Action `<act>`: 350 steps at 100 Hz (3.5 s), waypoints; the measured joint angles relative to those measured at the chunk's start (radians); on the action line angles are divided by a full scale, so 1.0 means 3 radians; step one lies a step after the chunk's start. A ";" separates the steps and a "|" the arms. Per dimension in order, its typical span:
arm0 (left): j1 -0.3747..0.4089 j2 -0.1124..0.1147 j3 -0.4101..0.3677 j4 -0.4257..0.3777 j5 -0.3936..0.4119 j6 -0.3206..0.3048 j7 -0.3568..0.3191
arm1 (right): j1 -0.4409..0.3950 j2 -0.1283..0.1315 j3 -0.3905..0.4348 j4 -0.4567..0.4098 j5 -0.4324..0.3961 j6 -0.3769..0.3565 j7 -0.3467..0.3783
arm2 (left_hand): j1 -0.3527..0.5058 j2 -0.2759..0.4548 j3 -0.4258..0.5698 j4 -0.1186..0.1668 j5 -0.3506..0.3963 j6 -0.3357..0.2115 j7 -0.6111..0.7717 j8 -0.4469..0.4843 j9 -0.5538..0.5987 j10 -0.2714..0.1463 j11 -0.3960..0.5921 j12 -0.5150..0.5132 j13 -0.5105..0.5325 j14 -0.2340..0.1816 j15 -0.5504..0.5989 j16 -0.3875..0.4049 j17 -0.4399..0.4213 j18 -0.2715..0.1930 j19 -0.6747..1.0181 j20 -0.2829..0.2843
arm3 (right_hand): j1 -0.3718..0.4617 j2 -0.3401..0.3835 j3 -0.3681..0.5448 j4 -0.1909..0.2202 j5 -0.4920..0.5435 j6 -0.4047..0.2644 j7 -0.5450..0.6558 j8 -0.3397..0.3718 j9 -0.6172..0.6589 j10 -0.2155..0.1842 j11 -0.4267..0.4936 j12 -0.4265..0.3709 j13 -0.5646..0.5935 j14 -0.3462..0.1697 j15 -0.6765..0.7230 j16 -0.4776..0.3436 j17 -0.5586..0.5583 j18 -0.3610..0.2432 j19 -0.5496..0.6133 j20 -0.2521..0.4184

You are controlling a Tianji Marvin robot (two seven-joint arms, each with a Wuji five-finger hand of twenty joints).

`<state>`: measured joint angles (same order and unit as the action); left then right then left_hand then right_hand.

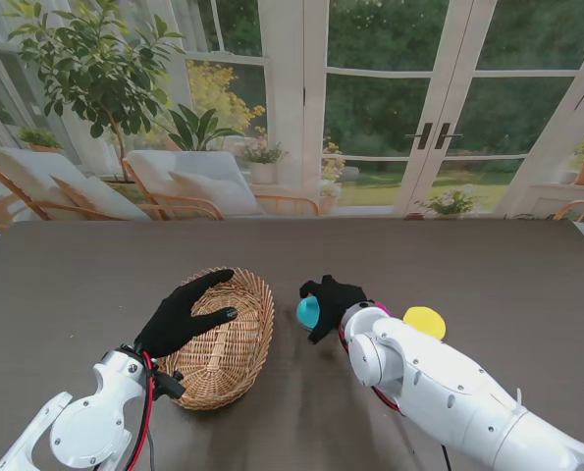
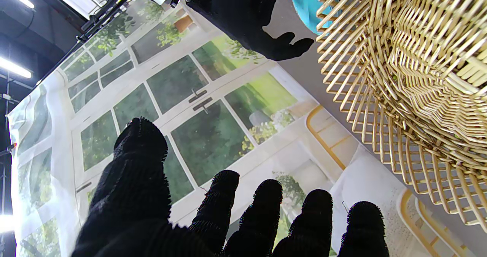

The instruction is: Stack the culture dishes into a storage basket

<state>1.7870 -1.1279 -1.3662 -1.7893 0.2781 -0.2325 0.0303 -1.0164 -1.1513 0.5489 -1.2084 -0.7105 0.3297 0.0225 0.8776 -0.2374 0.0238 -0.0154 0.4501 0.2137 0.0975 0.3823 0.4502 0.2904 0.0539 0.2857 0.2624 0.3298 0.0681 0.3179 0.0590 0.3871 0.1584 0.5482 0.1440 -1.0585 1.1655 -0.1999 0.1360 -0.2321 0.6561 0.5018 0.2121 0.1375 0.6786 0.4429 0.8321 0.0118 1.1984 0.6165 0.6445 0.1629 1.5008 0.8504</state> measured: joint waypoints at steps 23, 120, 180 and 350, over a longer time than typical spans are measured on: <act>-0.0007 0.0001 0.0004 0.0001 -0.0028 0.0004 -0.0014 | 0.0075 -0.0069 -0.0116 0.0182 0.0040 0.0082 -0.0140 | 0.0000 0.0000 0.0000 0.0000 0.0004 0.0000 0.0000 0.0000 0.0001 0.0004 0.0000 0.0000 0.0000 0.0001 0.0000 0.0000 0.0000 0.0000 0.0000 0.0004 | 0.0000 0.0002 0.0000 0.0000 0.0000 0.0004 0.0001 0.0008 0.0000 0.0000 0.0002 -0.0041 0.0032 -0.0015 0.0002 -0.0033 0.0004 -0.0002 0.0001 -0.0003; -0.0030 0.0008 0.0010 0.0009 -0.0034 0.0019 -0.0053 | 0.0320 -0.0357 -0.0493 0.0754 0.0294 0.0266 -0.0361 | 0.0000 0.0000 -0.0001 0.0000 0.0006 0.0001 0.0000 0.0000 0.0001 0.0005 0.0000 0.0000 0.0003 0.0001 0.0000 0.0000 0.0000 0.0000 0.0000 0.0007 | 0.0030 0.0006 -0.0007 -0.0004 -0.0133 0.0031 -0.0045 0.0140 0.0004 0.0000 0.0263 -0.0034 0.0240 -0.0127 0.0008 -0.0078 0.0011 -0.0078 0.0068 -0.0092; -0.0024 0.0009 0.0009 0.0007 -0.0042 0.0021 -0.0056 | 0.0488 -0.0544 -0.0590 0.1055 0.0504 0.0200 -0.0439 | 0.0000 0.0000 -0.0001 0.0000 0.0045 0.0033 0.0003 -0.0001 0.0005 0.0025 0.0000 0.0000 0.0004 0.0003 0.0000 0.0000 0.0000 0.0000 0.0000 0.0034 | 0.0501 -0.0090 0.0056 -0.0035 0.0173 0.0079 0.0374 0.0059 0.0610 0.0364 0.0385 0.0106 0.0867 -0.0164 0.0190 -0.0167 0.0014 -0.0018 0.0164 -0.0246; -0.0036 0.0021 0.0016 0.0013 -0.0106 0.0030 -0.0133 | -0.1395 0.0325 0.0950 -0.1162 -0.0850 -0.0486 0.0249 | 0.0006 0.0077 -0.0033 0.0000 0.0049 0.0034 0.0007 -0.0001 0.0006 0.0031 0.0000 0.0000 0.0006 0.0004 0.0000 0.0001 0.0001 0.0000 0.0000 0.0035 | 0.0586 0.0004 0.0135 -0.0020 0.0167 0.0170 0.0369 -0.0139 0.0655 0.0156 0.0352 0.0098 0.0787 -0.0212 0.0186 -0.0170 0.0016 -0.0014 0.0188 -0.0247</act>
<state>1.7762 -1.1217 -1.3615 -1.7854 0.2463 -0.2236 -0.0095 -1.4348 -1.0539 0.8339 -1.5570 -0.9656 0.1840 0.0971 0.8795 -0.2143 0.0139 -0.0154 0.4647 0.2237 0.0996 0.3821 0.4519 0.2998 0.0540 0.2858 0.2641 0.3309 0.0681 0.3181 0.0592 0.3871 0.1584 0.5586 0.3197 -1.0573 1.2061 -0.2060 0.1863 -0.1811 0.7670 0.4601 0.4085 0.1842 0.7843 0.4723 1.0683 -0.0518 1.2541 0.5655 0.6492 0.1587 1.5573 0.7763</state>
